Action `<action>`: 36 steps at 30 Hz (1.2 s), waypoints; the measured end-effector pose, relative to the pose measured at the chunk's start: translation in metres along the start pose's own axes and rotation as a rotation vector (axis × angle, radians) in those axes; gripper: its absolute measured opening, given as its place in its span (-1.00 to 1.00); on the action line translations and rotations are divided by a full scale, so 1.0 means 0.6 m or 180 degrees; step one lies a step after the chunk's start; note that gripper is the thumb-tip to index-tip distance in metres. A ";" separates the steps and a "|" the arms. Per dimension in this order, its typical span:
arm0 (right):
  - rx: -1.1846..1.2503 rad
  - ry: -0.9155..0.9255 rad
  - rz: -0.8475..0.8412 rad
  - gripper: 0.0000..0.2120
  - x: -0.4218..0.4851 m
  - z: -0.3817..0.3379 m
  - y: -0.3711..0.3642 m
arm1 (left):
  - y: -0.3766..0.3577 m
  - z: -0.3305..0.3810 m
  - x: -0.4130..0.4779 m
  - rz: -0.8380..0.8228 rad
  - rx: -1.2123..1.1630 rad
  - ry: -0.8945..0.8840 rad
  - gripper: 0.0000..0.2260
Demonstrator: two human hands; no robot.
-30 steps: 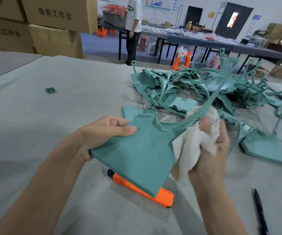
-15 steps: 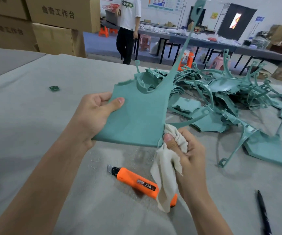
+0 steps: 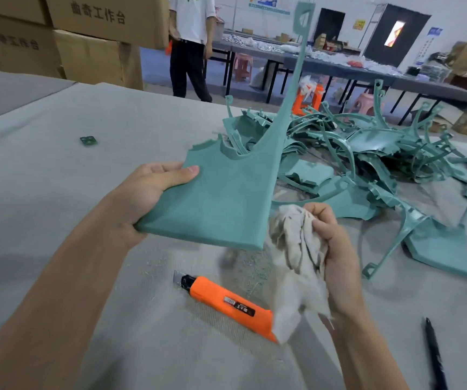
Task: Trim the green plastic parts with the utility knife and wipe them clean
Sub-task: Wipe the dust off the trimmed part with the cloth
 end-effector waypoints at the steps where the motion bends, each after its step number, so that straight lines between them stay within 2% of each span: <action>1: -0.0029 0.0077 0.0024 -0.93 -0.001 0.000 -0.001 | -0.002 -0.002 0.000 -0.0108 0.0023 0.0032 -0.76; 3: 0.0007 0.0257 0.0110 -0.92 -0.002 -0.002 -0.001 | -0.004 -0.005 -0.001 -0.0311 0.0105 0.0124 -0.79; 5: 0.0188 0.0369 0.0185 -0.82 -0.003 -0.005 -0.003 | -0.007 -0.009 -0.002 -0.0441 0.0215 0.0205 -0.79; 7: 0.0066 0.0418 0.0207 -0.82 -0.003 -0.002 -0.004 | -0.015 -0.011 -0.004 -0.0397 0.0246 0.0215 -0.77; 10: -0.1112 0.0641 0.0051 -0.90 -0.006 -0.002 -0.003 | -0.033 -0.012 -0.004 0.0242 0.0028 -0.0037 -0.84; 12: -0.1399 0.0739 -0.0073 -0.93 -0.008 -0.008 0.000 | -0.036 -0.010 -0.002 0.0910 0.0006 -0.0394 -0.86; 14: -0.1522 0.1025 0.0132 -0.95 -0.010 -0.014 0.000 | -0.037 -0.008 -0.003 0.1267 -0.0065 -0.0581 -0.83; 16: -0.1804 0.1454 0.0643 -0.97 -0.010 -0.015 -0.006 | -0.048 -0.007 -0.007 0.1174 -0.0228 -0.0470 -0.82; 18: -0.1784 0.1836 0.1114 -0.81 -0.007 -0.015 -0.017 | -0.067 -0.008 -0.013 0.0837 -0.0434 -0.0224 -0.82; 20: -0.1970 0.2318 0.1282 -0.77 -0.004 -0.019 -0.031 | -0.094 -0.011 -0.022 0.0501 -0.0534 -0.0009 -0.84; 22: -0.2392 0.2638 0.1105 -0.78 -0.004 -0.009 -0.051 | -0.119 -0.017 -0.033 0.0318 -0.0743 0.0180 -0.86; 25: -0.2835 0.3047 0.0337 -0.78 -0.026 0.027 -0.084 | -0.133 -0.017 -0.040 0.0236 -0.1221 0.0306 -0.86; 27: -0.2637 0.2947 -0.0548 -0.86 -0.045 0.036 -0.084 | -0.119 -0.010 -0.033 0.0424 -0.1423 0.0337 -0.78; 29: -0.2244 0.2259 -0.1257 -0.80 -0.059 0.024 -0.070 | -0.099 0.001 -0.026 0.0455 -0.1752 0.0339 -0.69; 30: -0.2123 0.1948 -0.1364 -0.75 -0.061 0.016 -0.063 | -0.091 0.006 -0.022 0.0405 -0.1772 0.0281 -0.67; 32: -0.2054 0.1798 -0.0911 -0.70 -0.053 0.004 -0.049 | -0.084 0.010 -0.019 0.0327 -0.1668 0.0106 -0.67; 35: -0.1902 0.1579 0.0110 -0.53 -0.028 -0.011 -0.038 | -0.085 -0.001 -0.019 0.0168 -0.1603 -0.0044 -0.66; 36: -0.1809 0.1449 0.0355 -0.54 -0.022 -0.017 -0.037 | -0.089 -0.005 -0.019 0.0086 -0.1586 -0.0055 -0.65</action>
Point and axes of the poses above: each hand's wrist, its own x-axis towards the middle knuckle, its own y-axis out of the back of the hand, z = x × y, the point moved 1 cm from there along x, towards the middle knuckle, and after that the axes turned 8 degrees about z, right-handed, at the moved point
